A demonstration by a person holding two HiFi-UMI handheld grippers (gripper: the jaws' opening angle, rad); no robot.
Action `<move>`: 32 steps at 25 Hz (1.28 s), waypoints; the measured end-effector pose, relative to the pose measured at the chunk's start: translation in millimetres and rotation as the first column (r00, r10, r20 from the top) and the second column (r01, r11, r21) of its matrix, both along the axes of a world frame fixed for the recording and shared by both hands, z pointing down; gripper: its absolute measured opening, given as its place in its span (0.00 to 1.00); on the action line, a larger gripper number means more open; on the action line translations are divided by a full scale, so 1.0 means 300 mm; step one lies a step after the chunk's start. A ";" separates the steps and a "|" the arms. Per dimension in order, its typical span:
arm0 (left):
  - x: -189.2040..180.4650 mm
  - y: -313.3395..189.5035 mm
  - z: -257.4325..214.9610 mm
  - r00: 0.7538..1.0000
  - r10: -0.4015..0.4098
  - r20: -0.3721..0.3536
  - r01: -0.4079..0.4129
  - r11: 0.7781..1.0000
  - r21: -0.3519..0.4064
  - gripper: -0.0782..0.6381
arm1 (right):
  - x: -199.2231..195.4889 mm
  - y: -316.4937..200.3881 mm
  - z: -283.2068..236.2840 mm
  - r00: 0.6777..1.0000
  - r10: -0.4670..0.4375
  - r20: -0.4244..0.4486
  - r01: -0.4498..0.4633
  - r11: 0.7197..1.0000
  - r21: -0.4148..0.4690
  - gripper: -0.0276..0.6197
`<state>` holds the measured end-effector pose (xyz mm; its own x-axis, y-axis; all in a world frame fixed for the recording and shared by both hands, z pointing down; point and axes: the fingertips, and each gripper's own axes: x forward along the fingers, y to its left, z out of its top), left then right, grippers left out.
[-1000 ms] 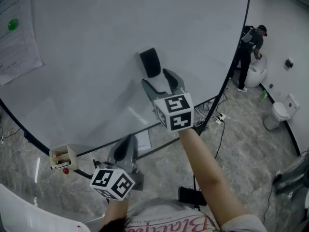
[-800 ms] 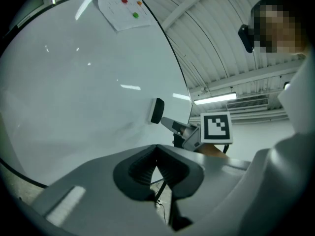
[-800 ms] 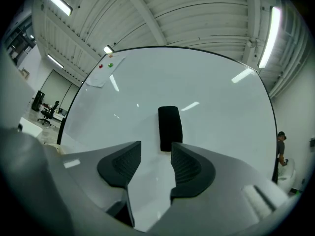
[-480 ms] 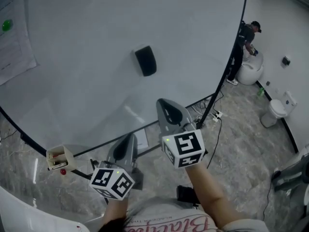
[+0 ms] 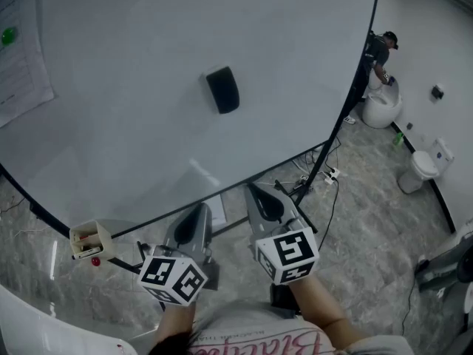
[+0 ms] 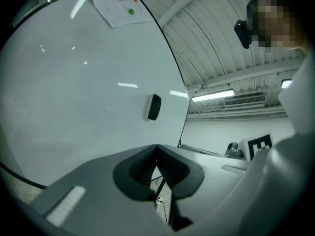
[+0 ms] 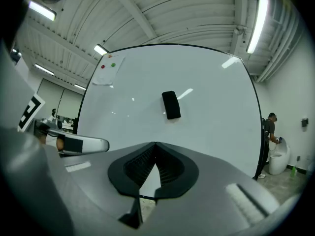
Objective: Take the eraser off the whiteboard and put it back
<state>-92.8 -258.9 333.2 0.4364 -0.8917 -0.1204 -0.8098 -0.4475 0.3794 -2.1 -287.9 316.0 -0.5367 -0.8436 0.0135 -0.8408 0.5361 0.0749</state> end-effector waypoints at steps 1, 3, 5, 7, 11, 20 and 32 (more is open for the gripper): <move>-0.001 0.001 0.000 1.000 0.000 -0.001 0.000 1.000 0.000 0.11 | -0.001 0.009 0.010 1.000 -0.001 -0.009 0.001 1.000 0.002 0.05; -0.003 0.002 0.003 1.000 0.000 -0.003 0.000 1.000 -0.001 0.11 | -0.003 0.023 0.030 1.000 -0.002 -0.019 0.002 1.000 -0.004 0.04; -0.001 0.004 0.004 1.000 0.002 -0.005 -0.002 1.000 0.001 0.11 | -0.003 0.036 0.045 1.000 -0.005 -0.021 0.005 1.000 -0.008 0.04; 0.002 0.007 0.003 1.000 0.004 -0.006 -0.004 1.000 0.004 0.11 | -0.001 0.048 0.057 1.000 -0.007 -0.022 0.006 1.000 -0.008 0.04; 0.008 0.012 0.004 1.000 0.008 -0.006 -0.008 1.000 0.002 0.11 | 0.014 0.064 0.078 1.000 0.009 -0.028 -0.009 1.000 -0.014 0.04; 0.015 0.011 0.001 1.000 0.016 -0.004 -0.016 1.000 0.001 0.11 | 0.028 0.071 0.088 0.999 0.020 -0.040 -0.021 1.000 -0.017 0.04; 0.014 0.012 0.002 1.000 0.024 -0.003 -0.024 1.000 0.002 0.11 | 0.014 0.084 0.094 0.996 0.026 -0.090 -0.026 1.000 0.002 0.04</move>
